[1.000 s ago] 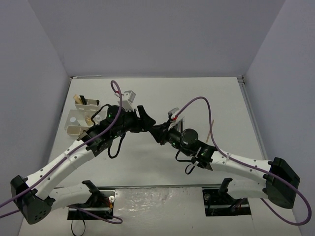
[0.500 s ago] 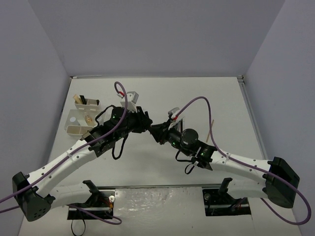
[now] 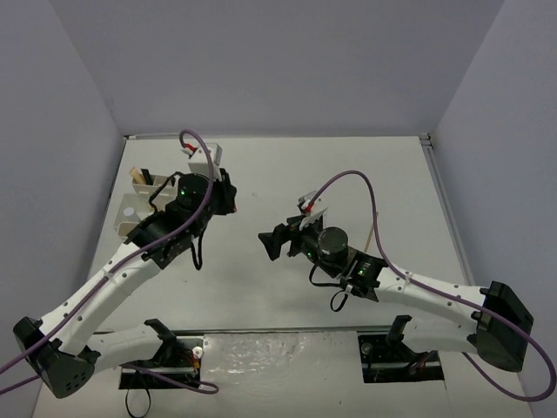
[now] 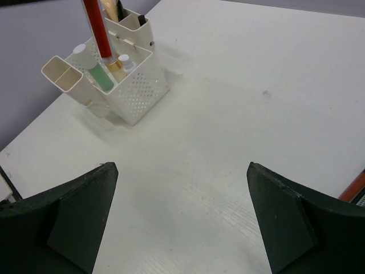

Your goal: Organize the makeup

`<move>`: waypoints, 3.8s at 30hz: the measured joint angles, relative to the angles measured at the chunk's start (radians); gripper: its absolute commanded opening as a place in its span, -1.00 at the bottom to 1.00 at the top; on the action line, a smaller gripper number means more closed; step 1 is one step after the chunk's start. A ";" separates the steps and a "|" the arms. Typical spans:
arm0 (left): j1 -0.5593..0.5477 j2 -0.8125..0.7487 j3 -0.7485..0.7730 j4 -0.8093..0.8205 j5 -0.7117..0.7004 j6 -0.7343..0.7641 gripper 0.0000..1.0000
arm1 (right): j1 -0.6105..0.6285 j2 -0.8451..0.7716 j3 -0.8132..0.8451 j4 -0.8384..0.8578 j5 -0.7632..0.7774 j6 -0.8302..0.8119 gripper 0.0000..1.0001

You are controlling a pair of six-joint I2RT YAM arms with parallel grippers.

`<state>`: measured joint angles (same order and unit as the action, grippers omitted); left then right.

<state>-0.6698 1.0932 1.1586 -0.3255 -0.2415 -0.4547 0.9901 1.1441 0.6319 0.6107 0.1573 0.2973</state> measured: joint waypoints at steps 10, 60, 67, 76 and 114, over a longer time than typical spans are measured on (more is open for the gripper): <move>0.401 0.109 0.016 0.117 -0.035 0.193 -0.95 | 0.000 -0.079 -0.007 -0.061 0.086 -0.014 0.91; 0.650 0.119 0.011 0.203 0.132 0.131 0.81 | -0.040 0.021 0.080 -0.381 0.310 0.165 0.54; 0.644 -0.081 0.032 -0.001 0.324 0.091 0.88 | -0.174 0.222 0.163 -0.458 0.300 0.287 0.21; 0.582 -0.179 -0.250 -0.132 0.483 0.095 0.88 | -0.273 0.449 0.272 -0.483 0.244 0.331 -0.08; 0.552 -0.243 -0.318 -0.171 0.506 0.113 0.88 | -0.329 0.757 0.428 -0.445 0.233 0.373 -1.00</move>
<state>-0.1177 0.8506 0.8410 -0.4969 0.2642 -0.3412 0.6615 1.9007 1.0604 0.1657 0.3907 0.6708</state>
